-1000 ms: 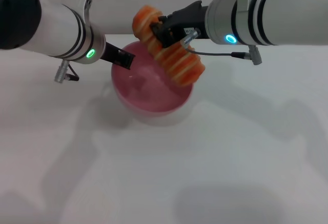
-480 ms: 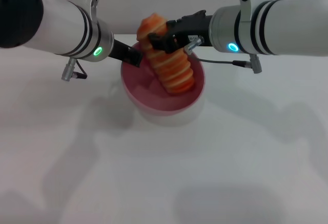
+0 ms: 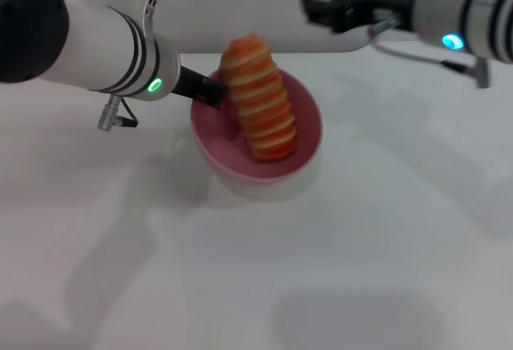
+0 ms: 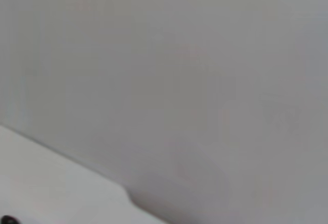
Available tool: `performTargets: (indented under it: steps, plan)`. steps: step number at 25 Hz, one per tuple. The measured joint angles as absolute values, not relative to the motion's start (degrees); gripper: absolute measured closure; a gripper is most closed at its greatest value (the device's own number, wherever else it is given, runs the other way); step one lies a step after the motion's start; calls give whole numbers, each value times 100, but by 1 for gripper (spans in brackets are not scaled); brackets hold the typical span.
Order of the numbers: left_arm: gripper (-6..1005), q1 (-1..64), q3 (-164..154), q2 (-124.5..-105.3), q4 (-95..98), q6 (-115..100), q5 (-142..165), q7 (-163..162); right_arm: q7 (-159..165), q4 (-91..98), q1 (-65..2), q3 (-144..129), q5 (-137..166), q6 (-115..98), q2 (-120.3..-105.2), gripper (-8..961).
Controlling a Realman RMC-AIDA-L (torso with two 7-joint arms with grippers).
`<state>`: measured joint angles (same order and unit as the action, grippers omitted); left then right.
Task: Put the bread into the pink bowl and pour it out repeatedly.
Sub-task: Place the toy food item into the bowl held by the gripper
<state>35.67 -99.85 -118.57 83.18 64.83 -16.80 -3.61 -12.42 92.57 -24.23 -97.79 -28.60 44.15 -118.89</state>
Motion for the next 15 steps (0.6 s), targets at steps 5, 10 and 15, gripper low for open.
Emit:
performTargets:
  steps: [5,10,15]
  plan:
    - [944,3555,-10042,-11857,8332,6432,-1701,-359,-1371,9441,-1510,-9708,-1847,3021,-11925,361]
    - [943,3523,-10274,-11859,8460,6396,-1722,-344,-1511,9340,-461,-9421,-1709,1575,-11919,361]
    - [943,3358,-10674,-11858,8767,6103,-1721,-346,-1451,9236,94,-9303,-1836,1186,-11952,361]
